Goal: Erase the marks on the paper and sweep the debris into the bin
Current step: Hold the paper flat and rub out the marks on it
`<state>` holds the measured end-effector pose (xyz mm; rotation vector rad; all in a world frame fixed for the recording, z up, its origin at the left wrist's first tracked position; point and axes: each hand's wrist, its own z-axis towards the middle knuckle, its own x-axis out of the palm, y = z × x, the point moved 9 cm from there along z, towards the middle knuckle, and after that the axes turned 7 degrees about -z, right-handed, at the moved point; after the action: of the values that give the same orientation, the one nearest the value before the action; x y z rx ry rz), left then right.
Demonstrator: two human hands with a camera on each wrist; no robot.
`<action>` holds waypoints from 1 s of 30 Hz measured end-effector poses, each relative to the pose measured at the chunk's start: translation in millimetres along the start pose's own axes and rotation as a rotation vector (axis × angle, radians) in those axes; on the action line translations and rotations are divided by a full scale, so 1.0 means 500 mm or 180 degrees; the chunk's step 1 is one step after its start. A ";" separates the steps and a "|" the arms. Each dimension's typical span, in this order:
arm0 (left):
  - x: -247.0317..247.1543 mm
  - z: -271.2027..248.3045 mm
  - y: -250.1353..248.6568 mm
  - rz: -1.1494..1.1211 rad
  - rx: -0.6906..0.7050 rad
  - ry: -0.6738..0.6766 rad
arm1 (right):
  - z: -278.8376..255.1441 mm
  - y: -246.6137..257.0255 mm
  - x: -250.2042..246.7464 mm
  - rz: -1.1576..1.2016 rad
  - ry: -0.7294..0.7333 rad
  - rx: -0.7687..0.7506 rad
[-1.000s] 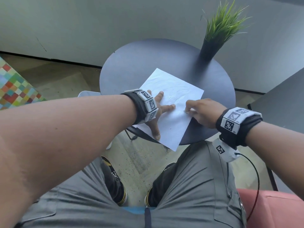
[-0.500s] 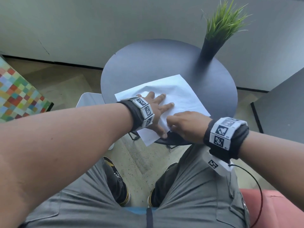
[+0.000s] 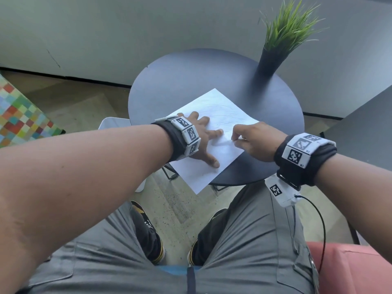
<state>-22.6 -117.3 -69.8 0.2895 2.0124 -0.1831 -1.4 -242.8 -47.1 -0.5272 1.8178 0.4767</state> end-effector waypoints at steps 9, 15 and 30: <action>0.032 0.007 -0.007 -0.0280 0.0254 0.0106 | -0.005 0.051 0.043 -0.0461 0.0190 -0.0328; 0.034 0.009 -0.009 -0.0279 0.0146 0.0267 | -0.006 0.062 0.028 -0.0667 0.0107 -0.0500; 0.041 0.019 -0.008 -0.0246 0.0095 0.0297 | -0.037 0.136 0.060 -0.0633 0.0195 -0.0981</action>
<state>-24.2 -120.8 -92.2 0.2433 2.1162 -0.2525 -62.6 -201.0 -66.2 -0.9335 1.7362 0.6126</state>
